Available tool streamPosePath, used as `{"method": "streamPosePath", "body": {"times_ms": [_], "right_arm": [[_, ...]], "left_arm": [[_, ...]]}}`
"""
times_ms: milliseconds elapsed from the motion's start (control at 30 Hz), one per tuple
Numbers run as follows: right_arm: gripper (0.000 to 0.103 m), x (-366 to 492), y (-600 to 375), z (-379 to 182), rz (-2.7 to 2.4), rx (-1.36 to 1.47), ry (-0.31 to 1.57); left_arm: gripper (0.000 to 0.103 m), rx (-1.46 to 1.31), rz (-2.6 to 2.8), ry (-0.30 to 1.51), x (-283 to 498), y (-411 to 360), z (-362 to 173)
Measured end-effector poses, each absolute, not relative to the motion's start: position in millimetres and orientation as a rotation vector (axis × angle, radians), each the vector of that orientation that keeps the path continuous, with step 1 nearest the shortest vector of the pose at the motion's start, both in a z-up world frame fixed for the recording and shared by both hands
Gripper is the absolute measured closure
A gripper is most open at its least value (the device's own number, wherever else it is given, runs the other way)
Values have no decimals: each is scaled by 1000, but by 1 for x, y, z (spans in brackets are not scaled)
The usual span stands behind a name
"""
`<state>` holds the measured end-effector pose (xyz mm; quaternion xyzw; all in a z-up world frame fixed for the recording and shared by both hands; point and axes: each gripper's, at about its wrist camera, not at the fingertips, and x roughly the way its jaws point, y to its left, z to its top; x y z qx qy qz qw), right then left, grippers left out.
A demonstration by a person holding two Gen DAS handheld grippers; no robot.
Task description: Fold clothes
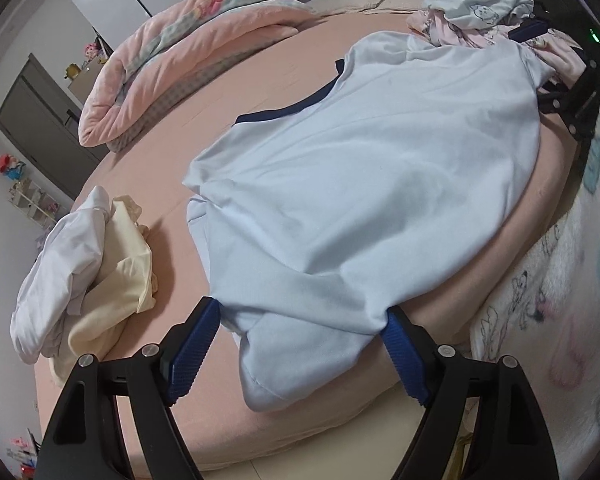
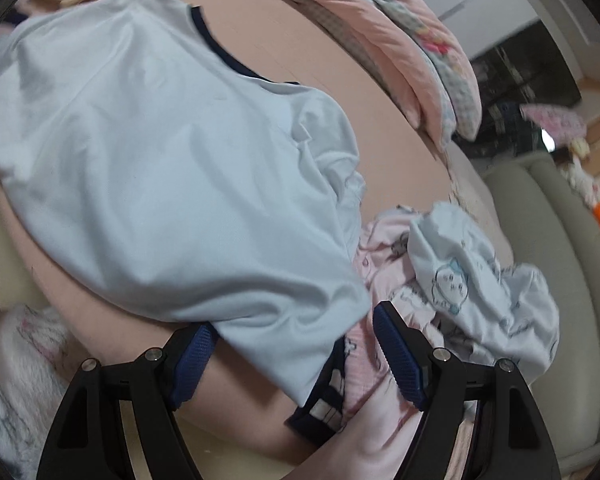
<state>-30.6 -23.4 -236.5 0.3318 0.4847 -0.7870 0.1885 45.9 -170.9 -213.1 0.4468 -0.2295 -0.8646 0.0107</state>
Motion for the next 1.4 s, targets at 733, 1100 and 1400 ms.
{"method": "streamPosePath", "body": {"times_ms": [733, 1100, 1400], "right_arm": [[25, -20, -45, -255, -2047, 634, 1639], [27, -19, -44, -259, -2016, 628, 1643], [30, -19, -40, -261, -2026, 639, 1584]], "left_arm": [[23, 1111, -2619, -1211, 58, -152, -222], [23, 1074, -2567, -1472, 45, -136, -236], [48, 1231, -2653, -1249, 38, -145, -233]]}}
